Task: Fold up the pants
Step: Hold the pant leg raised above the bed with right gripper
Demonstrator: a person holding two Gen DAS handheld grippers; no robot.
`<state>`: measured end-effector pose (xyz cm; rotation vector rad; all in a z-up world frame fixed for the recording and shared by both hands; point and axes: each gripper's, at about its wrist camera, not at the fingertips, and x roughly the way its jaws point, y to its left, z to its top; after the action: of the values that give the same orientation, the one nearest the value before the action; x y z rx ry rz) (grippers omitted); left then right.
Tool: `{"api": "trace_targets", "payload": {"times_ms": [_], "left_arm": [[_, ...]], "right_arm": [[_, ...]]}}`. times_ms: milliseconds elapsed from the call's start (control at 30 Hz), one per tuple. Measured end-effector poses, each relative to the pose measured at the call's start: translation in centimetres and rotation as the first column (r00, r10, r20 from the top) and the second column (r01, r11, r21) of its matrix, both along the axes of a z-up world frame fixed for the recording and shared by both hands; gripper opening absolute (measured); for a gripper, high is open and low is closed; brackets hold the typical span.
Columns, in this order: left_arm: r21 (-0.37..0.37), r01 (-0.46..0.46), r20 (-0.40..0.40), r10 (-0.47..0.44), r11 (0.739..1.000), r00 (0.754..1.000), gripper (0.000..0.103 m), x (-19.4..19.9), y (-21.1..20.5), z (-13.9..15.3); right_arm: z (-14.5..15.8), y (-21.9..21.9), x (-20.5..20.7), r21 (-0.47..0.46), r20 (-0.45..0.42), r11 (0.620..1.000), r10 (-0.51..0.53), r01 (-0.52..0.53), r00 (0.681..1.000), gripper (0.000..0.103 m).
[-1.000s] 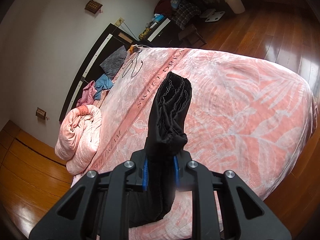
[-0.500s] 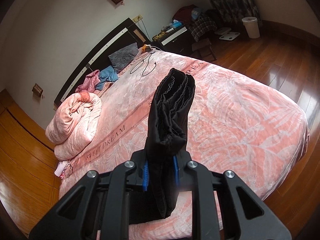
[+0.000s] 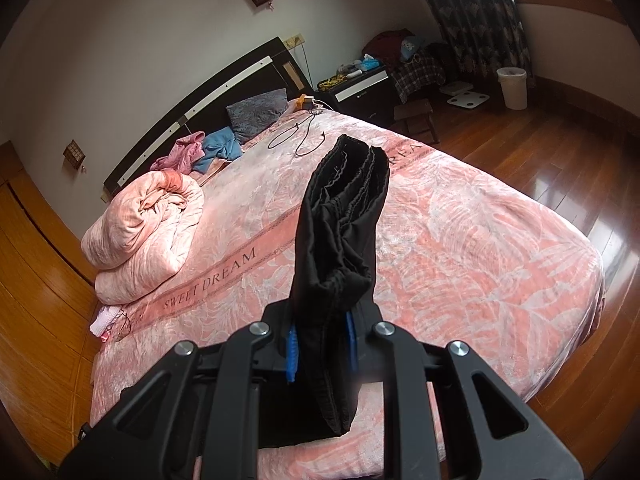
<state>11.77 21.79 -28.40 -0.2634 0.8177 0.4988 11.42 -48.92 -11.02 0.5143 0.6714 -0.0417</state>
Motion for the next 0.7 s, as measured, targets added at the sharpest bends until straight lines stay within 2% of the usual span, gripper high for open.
{"api": "trace_targets", "payload": {"times_ms": [433, 700], "left_arm": [[0.015, 0.002, -0.025, -0.002, 1.0, 1.0, 0.089, 0.4, -0.3, -0.3], [0.036, 0.006, -0.042, -0.004, 0.999, 0.999, 0.089, 0.8, -0.8, -0.4]], "right_arm": [[1.8, 3.2, 0.5, -0.152, 0.05, 0.986, 0.079, -0.07, 0.996, 0.017], [2.1, 4.1, 1.0, -0.176, 0.065, 0.979, 0.118, -0.105, 0.991, 0.017]]}}
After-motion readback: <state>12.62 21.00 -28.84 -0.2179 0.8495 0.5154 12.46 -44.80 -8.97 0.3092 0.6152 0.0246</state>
